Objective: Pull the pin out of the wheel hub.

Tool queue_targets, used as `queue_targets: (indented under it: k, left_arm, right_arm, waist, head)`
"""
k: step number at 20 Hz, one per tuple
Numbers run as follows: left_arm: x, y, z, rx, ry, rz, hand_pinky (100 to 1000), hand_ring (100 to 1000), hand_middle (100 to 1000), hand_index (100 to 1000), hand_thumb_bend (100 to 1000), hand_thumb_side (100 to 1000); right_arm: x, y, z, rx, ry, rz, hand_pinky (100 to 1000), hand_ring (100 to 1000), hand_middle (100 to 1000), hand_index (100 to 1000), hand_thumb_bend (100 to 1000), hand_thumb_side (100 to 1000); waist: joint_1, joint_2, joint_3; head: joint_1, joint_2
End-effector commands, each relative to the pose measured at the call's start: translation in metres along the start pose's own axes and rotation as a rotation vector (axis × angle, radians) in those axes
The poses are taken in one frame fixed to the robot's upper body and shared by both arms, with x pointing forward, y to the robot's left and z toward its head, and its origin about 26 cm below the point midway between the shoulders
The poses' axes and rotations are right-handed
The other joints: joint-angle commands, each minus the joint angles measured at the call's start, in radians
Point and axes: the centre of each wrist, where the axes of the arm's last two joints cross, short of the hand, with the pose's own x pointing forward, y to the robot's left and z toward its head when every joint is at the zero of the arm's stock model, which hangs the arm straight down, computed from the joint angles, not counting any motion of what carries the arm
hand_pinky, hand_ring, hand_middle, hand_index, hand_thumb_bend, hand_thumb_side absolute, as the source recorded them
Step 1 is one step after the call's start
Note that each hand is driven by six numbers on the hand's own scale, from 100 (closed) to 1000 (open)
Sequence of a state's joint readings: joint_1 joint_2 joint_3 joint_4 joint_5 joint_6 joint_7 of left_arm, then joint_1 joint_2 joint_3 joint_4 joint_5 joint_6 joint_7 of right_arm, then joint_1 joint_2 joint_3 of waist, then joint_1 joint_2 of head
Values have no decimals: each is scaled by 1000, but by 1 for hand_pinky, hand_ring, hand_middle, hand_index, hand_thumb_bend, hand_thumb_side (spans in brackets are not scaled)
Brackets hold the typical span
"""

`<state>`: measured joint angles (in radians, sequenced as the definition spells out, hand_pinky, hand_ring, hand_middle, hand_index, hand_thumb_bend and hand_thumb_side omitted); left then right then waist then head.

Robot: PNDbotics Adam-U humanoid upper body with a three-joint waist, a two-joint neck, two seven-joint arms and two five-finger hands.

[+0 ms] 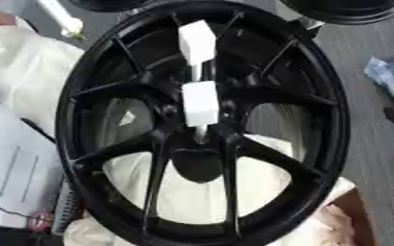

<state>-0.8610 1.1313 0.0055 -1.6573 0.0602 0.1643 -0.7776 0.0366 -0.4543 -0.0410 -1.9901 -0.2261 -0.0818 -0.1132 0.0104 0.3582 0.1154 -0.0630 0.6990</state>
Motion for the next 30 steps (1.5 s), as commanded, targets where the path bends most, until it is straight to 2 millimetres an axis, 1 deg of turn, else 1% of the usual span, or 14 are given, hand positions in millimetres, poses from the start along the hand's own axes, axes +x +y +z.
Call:
queue_targets:
  k: [1, 6, 12, 14, 15, 16, 17, 18, 19, 20, 25, 26, 27, 30]
  left_arm:
    - [-21, 25, 34, 128, 108, 51, 673, 536, 306, 409, 100, 290]
    - [-76, 15, 60, 234, 221, 198, 668, 535, 308, 415, 100, 290]
    - [-121, -41, 56, 199, 340, 220, 697, 577, 382, 491, 100, 265]
    - [-126, -61, 52, 180, 360, 213, 753, 680, 556, 665, 100, 212]
    - [-127, -71, 50, 168, 369, 209, 793, 769, 710, 803, 100, 301]
    - [-128, -80, 49, 157, 377, 204, 798, 780, 733, 819, 100, 324]
    - [-128, -87, 50, 148, 383, 200, 845, 849, 843, 910, 170, 678]
    - [-128, -94, 51, 143, 388, 193, 855, 864, 861, 932, 275, 758]
    - [-128, -100, 52, 138, 395, 186, 857, 868, 866, 942, 343, 819]
    - [-128, -106, 55, 134, 401, 180, 855, 866, 864, 941, 339, 832]
    - [-123, -115, 58, 152, 389, 179, 836, 850, 838, 917, 200, 899]
    - [-122, -115, 58, 164, 380, 185, 833, 847, 831, 913, 183, 891]
    - [-120, -114, 57, 182, 361, 190, 813, 823, 798, 888, 100, 883]
    - [-109, -107, 56, 285, 272, 209, 750, 740, 718, 833, 100, 746]
  right_arm:
    - [6, -9, -2, -12, -28, 34, 939, 826, 594, 712, 100, 684]
    - [7, -12, -3, -18, -47, 31, 939, 826, 594, 712, 100, 663]
    - [8, -11, -6, -18, -66, 6, 939, 826, 594, 712, 100, 659]
    - [8, -10, -6, -21, -69, -1, 940, 826, 594, 712, 100, 661]
    - [8, -10, -6, -24, -70, -4, 940, 826, 594, 712, 100, 661]
    - [8, -10, -6, -26, -71, -6, 940, 826, 594, 712, 100, 661]
    - [9, -9, -7, -27, -72, -8, 940, 826, 594, 712, 100, 663]
    - [9, -9, -7, -28, -72, -10, 940, 826, 594, 712, 100, 664]
    - [9, -8, -7, -28, -72, -13, 940, 826, 594, 712, 100, 668]
    - [8, -8, -7, -28, -70, -15, 940, 826, 594, 712, 100, 668]
    - [9, -8, -8, -27, -73, -18, 941, 826, 594, 713, 100, 662]
    - [9, -8, -8, -27, -73, -18, 941, 826, 594, 713, 100, 662]
    - [9, -8, -8, -27, -73, -18, 941, 826, 594, 713, 100, 660]
    - [9, -9, -7, -31, -74, -17, 940, 826, 595, 713, 100, 656]
  waist:
    - [-3, -30, 9]
    - [-16, -40, 20]
    - [-36, -38, 15]
    - [-41, -35, 13]
    - [-44, -33, 13]
    - [-45, -32, 12]
    - [-46, -31, 11]
    - [-47, -30, 11]
    - [-48, -29, 9]
    - [-48, -29, 8]
    - [-49, -31, 8]
    - [-48, -31, 8]
    - [-48, -32, 9]
    - [-49, -35, 15]
  head:
    - [-45, 10]
    - [-57, 4]
    - [-39, -8]
    - [-36, -12]
    - [-36, -14]
    - [-36, -16]
    - [-35, -18]
    - [-34, -20]
    - [-33, -22]
    - [-32, -25]
    - [-29, -24]
    - [-29, -23]
    - [-30, -24]
    - [-36, -23]
